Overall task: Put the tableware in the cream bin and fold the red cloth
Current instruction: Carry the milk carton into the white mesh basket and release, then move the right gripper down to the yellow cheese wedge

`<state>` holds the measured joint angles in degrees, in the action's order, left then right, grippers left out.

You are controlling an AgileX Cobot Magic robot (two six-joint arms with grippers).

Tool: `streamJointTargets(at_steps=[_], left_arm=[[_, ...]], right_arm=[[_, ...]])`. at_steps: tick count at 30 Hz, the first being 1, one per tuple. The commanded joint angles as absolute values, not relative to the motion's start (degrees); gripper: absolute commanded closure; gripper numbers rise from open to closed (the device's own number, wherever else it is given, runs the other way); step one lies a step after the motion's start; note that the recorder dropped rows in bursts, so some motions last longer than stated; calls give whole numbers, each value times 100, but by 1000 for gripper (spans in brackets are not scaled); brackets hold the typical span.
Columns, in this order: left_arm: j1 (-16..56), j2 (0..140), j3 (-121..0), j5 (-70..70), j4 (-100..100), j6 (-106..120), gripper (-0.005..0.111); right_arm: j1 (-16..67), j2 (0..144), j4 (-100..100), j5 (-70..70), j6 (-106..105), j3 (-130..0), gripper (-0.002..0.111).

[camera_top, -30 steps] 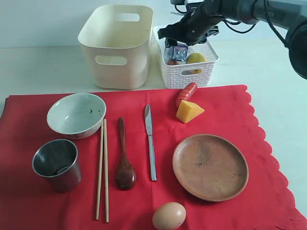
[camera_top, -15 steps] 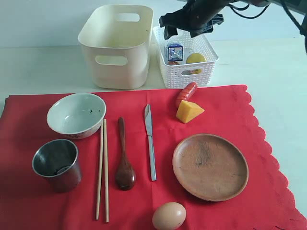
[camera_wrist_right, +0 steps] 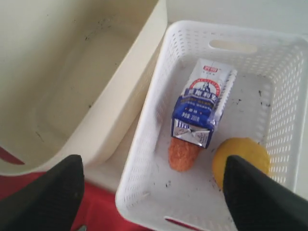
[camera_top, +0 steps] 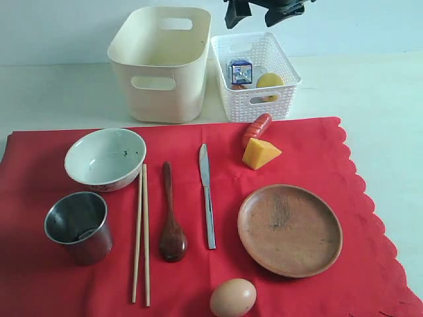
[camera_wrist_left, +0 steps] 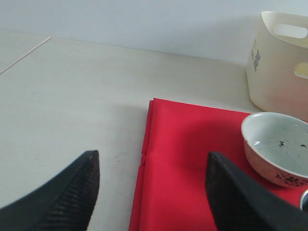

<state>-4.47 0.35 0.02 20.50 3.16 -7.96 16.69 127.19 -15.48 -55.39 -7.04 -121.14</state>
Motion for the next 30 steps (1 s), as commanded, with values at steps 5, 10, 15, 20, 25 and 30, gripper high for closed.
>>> streamJointTargets(at_steps=[5, 10, 15, 20, 25, 30], left_arm=[[-456, 0, 0, 2017, 343, -767, 45], [-456, 0, 0, 2017, 343, -767, 45], [-456, 0, 0, 2017, 343, -767, 45], [-456, 0, 0, 2017, 343, -767, 45], [-456, 0, 0, 2017, 343, -767, 45], [-456, 0, 0, 2017, 343, -767, 45]], right_arm=[[1667, 12557, -1692, -6352, -957, -12148, 32], [1667, 12544, -2156, -6597, -1184, -12136, 32], [1667, 12544, -2354, -6898, -1300, -12136, 32], [1667, 12530, -2498, -6996, -1300, -12057, 32], [1667, 12342, -2512, -6971, -1300, -11487, 32], [1667, 12036, -2490, -6719, -1357, -10739, 32]])
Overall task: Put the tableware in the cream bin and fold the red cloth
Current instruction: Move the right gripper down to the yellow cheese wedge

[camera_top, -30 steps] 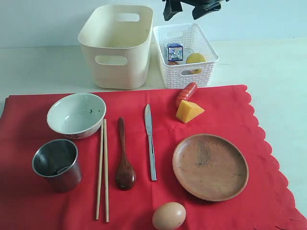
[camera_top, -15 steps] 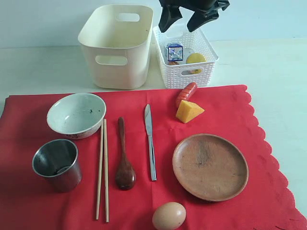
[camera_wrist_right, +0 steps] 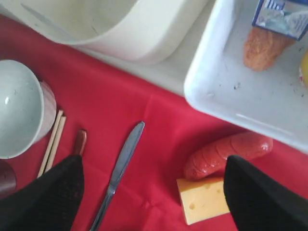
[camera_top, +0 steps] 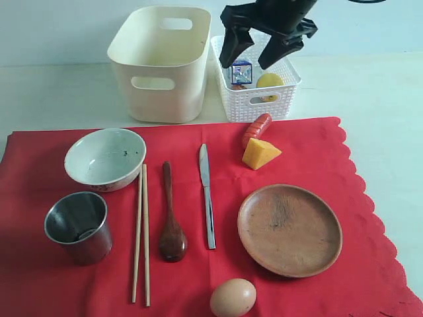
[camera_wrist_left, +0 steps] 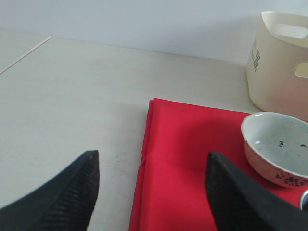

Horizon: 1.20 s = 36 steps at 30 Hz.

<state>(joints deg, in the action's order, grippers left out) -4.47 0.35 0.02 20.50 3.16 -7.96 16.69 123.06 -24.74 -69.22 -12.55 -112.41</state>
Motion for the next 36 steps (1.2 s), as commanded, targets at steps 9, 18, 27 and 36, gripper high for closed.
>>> streamJointTargets(at_steps=[9, 18, 27, 36], left_arm=[[-456, 0, 0, 2017, 343, -767, 45], [-456, 0, 0, 2017, 343, -767, 45], [-456, 0, 0, 2017, 343, -767, 45], [-456, 0, 0, 2017, 343, -767, 45]], right_arm=[[1667, 11554, -2461, -6304, -1478, -9549, 32], [1667, 11521, -2341, -5785, -1519, -8693, 32], [1667, 11843, -2053, -5488, -1547, -8638, 32], [2042, 12187, -1418, -5237, -1930, -8638, 32]])
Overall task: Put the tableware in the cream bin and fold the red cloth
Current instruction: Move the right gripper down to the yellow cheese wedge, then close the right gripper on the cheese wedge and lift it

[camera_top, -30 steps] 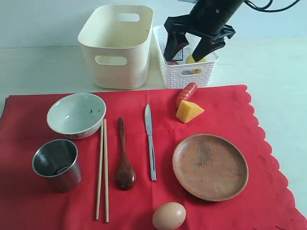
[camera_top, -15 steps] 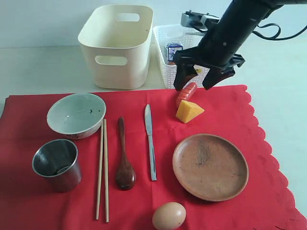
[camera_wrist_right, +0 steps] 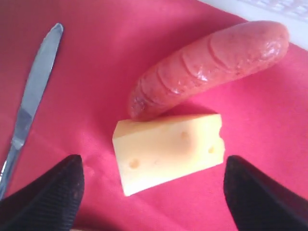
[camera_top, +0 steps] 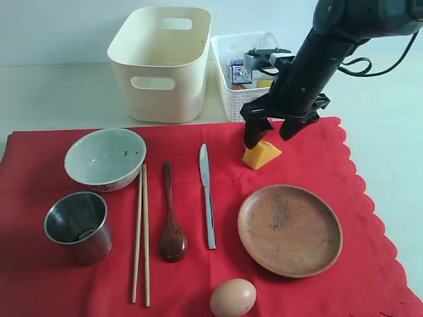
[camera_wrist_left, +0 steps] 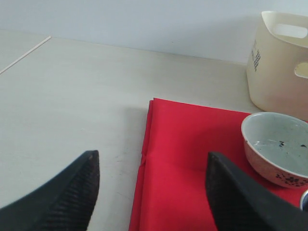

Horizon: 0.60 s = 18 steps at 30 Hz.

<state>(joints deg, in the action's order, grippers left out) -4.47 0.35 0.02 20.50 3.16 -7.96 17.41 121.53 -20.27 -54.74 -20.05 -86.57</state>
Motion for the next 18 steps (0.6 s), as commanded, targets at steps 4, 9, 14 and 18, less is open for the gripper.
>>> streamJointTargets(at_steps=[4, 9, 14, 18], left_arm=[[-456, 0, 0, 2017, 343, -767, 45], [-456, 0, 0, 2017, 343, -767, 45], [-456, 0, 0, 2017, 343, -767, 45], [-456, 0, 0, 2017, 343, -767, 45]], right_arm=[[2496, 12218, -425, -4936, -1390, -8638, 32], [2602, 12538, 45, -4900, -1105, -8638, 32], [2602, 12685, 412, -4724, -744, -8638, 32], [2602, 12786, 412, -4642, -744, -8638, 33]])
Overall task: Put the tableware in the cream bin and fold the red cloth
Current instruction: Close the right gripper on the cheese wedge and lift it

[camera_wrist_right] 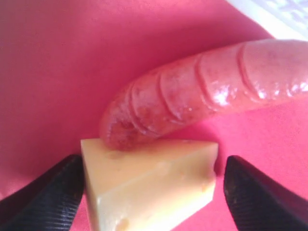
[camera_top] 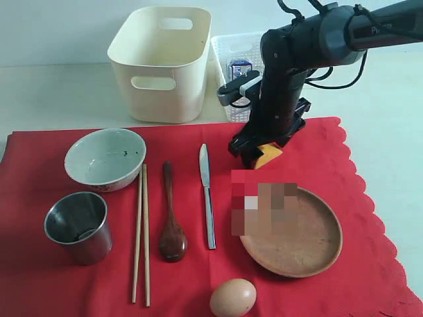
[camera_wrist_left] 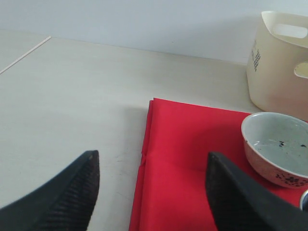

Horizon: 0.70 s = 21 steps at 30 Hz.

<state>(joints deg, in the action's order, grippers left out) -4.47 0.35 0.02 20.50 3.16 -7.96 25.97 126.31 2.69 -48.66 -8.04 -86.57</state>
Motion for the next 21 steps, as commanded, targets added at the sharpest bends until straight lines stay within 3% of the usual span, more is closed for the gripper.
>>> streamJointTargets(at_steps=[1, 3, 9, 12, 21], left_arm=[[-456, 0, 0, 2017, 343, -767, 45], [-456, 0, 0, 2017, 343, -767, 45], [-456, 0, 0, 2017, 343, -767, 45], [-456, 0, 0, 2017, 343, -767, 45], [-456, 0, 0, 2017, 343, -767, 45]], right_arm=[[2602, 12819, 412, -4642, -744, -8638, 34], [2602, 12874, 412, -4653, -744, -8638, 42], [2602, 12912, 405, -4719, -744, -8638, 91], [2602, 12876, 405, -4843, -744, -8638, 108], [2602, 12284, 323, -4938, -744, -8638, 108]])
